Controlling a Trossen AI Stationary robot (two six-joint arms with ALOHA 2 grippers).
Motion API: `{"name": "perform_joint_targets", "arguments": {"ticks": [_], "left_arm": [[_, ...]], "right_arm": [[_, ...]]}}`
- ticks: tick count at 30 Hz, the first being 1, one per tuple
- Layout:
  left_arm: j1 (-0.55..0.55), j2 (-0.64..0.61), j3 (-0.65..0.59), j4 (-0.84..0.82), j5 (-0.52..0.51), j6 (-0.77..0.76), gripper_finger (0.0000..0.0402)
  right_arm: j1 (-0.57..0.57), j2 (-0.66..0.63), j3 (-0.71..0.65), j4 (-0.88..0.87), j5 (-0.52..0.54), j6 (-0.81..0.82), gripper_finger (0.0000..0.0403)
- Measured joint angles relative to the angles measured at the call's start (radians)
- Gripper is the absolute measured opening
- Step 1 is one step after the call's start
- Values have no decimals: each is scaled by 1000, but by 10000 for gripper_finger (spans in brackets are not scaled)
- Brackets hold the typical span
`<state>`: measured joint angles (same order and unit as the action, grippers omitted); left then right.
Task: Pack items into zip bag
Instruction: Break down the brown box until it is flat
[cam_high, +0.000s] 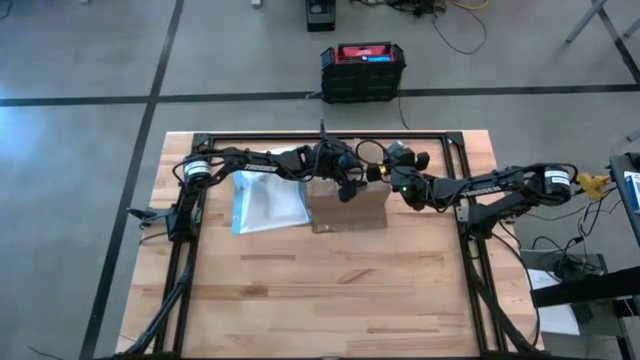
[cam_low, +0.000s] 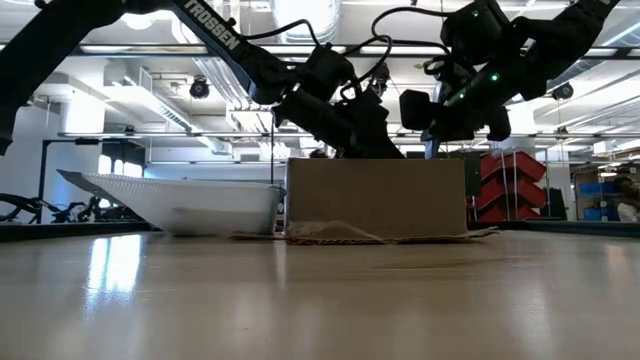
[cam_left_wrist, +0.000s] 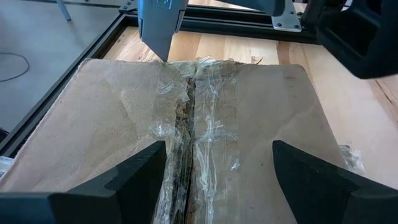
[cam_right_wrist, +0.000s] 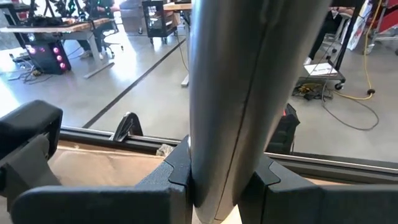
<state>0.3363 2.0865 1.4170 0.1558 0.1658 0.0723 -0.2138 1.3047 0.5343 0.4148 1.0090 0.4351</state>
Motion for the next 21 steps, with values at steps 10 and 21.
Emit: {"name": "perform_joint_targets", "arguments": {"ticks": [10,21], "left_arm": [[0,0,0,2,0,1,276],[0,0,0,-3,5,0,276]], "right_arm": [[0,7,0,25,9,-22,56],[73,22,0,13,58,-19,56]]}}
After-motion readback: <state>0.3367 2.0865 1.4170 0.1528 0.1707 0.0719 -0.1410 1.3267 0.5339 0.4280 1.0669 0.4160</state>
